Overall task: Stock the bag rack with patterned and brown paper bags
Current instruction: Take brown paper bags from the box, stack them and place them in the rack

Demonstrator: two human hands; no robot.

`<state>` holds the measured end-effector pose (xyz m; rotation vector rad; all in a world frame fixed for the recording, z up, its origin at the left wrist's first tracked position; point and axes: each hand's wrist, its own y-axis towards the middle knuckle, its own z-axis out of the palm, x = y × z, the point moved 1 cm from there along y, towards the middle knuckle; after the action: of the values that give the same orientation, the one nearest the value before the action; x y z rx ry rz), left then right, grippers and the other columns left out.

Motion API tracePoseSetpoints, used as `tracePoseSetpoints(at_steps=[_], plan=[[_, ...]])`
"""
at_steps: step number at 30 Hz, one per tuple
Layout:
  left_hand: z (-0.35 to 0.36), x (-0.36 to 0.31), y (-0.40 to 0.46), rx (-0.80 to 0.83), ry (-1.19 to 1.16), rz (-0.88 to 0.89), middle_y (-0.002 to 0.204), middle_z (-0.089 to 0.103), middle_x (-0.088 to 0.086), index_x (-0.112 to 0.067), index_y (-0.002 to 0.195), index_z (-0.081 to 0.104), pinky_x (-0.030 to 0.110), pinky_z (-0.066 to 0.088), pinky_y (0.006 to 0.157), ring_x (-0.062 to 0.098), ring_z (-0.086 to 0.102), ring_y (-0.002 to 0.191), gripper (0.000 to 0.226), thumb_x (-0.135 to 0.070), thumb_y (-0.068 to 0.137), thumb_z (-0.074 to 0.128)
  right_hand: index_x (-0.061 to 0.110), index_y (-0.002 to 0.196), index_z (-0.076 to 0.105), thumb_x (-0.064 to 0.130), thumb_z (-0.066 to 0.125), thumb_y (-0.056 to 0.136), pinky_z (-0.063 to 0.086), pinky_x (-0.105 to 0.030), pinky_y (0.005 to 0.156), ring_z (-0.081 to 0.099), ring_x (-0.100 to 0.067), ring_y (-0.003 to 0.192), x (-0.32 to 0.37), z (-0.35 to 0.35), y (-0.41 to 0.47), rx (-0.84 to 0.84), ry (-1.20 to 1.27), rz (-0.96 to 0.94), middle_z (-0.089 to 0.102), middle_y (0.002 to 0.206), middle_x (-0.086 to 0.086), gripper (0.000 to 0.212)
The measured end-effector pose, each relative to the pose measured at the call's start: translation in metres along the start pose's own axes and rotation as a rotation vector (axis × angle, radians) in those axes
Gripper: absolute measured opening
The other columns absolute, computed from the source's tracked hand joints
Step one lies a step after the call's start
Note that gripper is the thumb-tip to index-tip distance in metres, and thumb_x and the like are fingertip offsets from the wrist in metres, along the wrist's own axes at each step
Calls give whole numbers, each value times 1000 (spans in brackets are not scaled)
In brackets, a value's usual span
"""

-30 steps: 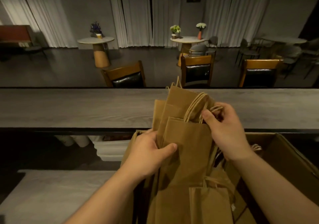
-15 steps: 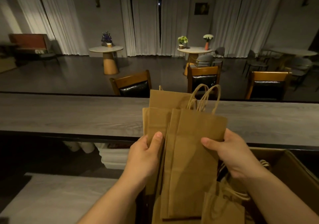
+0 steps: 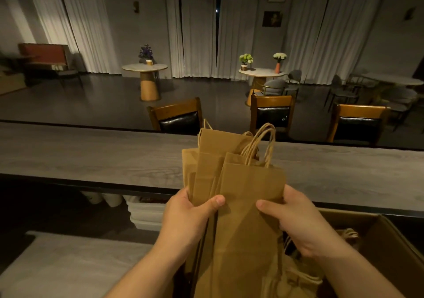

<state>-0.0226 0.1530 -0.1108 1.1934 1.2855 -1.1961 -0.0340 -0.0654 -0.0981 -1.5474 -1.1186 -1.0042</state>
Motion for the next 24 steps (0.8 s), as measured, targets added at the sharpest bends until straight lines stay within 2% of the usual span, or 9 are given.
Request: tracePoseSetpoints(at_steps=[3, 5, 8, 12, 15, 18, 21, 23, 24], plan=[[1, 3, 2, -71, 12, 8, 94, 78, -20, -31, 104, 72, 30, 59, 83, 3, 74, 91, 33, -56, 82, 70, 25, 121, 68, 16, 77, 92, 58, -49, 95, 76, -21, 100, 0, -4, 1, -56, 59, 17, 81, 103, 4, 31], [0, 4, 3, -131, -30, -5, 92, 79, -17, -29, 99, 73, 33, 59, 83, 6, 75, 91, 23, -49, 95, 62, 25, 125, 65, 15, 75, 93, 55, -55, 99, 73, -27, 104, 4, -17, 2, -137, 151, 35, 79, 109, 0, 35], [0, 4, 4, -156, -91, -44, 93, 80, -7, -24, 98, 75, 44, 60, 90, 14, 76, 92, 25, -39, 103, 56, 28, 133, 61, 17, 72, 93, 53, -59, 99, 71, -30, 106, 11, -33, 0, -298, 232, 43, 75, 116, -4, 43], [-3, 5, 2, -114, -81, -12, 93, 80, -10, -25, 102, 74, 38, 62, 85, 12, 76, 90, 10, -31, 98, 67, 32, 132, 56, 23, 71, 95, 53, -55, 97, 66, -23, 104, 25, -40, -10, -373, 15, -80, 69, 115, 4, 41], [-4, 3, 0, -68, -70, 5, 97, 80, -10, -27, 107, 73, 39, 62, 85, 10, 77, 92, 16, -31, 92, 76, 42, 132, 44, 29, 71, 96, 49, -47, 93, 58, -7, 97, 39, -39, -22, -275, -232, -169, 58, 111, 20, 46], [-5, 3, -1, -1, -17, 0, 96, 79, -17, -33, 104, 70, 32, 59, 82, 6, 75, 93, 22, -36, 85, 80, 40, 140, 42, 31, 72, 90, 54, -50, 100, 67, -14, 108, 50, -39, -33, -122, -298, -136, 66, 122, 14, 59], [-3, 2, 1, 86, 94, -37, 93, 79, -12, -30, 104, 71, 31, 61, 81, 7, 75, 92, 24, -36, 83, 82, 49, 141, 43, 34, 72, 80, 55, -45, 103, 69, -6, 112, 67, -34, -54, 110, -290, -219, 71, 122, 18, 69], [-1, 0, 6, 111, 182, -26, 83, 75, -8, -23, 106, 74, 20, 59, 74, 11, 74, 96, 14, -22, 92, 74, 64, 132, 38, 37, 71, 87, 51, -38, 108, 62, -1, 118, 81, -18, -66, 270, -592, -322, 65, 126, 23, 62], [0, 0, 7, 111, 206, -47, 80, 74, -9, -22, 108, 74, 17, 57, 71, 14, 73, 99, 15, -17, 93, 72, 63, 128, 38, 34, 69, 94, 47, -33, 108, 55, -1, 119, 87, -5, -71, 334, -804, -366, 58, 125, 27, 55]])
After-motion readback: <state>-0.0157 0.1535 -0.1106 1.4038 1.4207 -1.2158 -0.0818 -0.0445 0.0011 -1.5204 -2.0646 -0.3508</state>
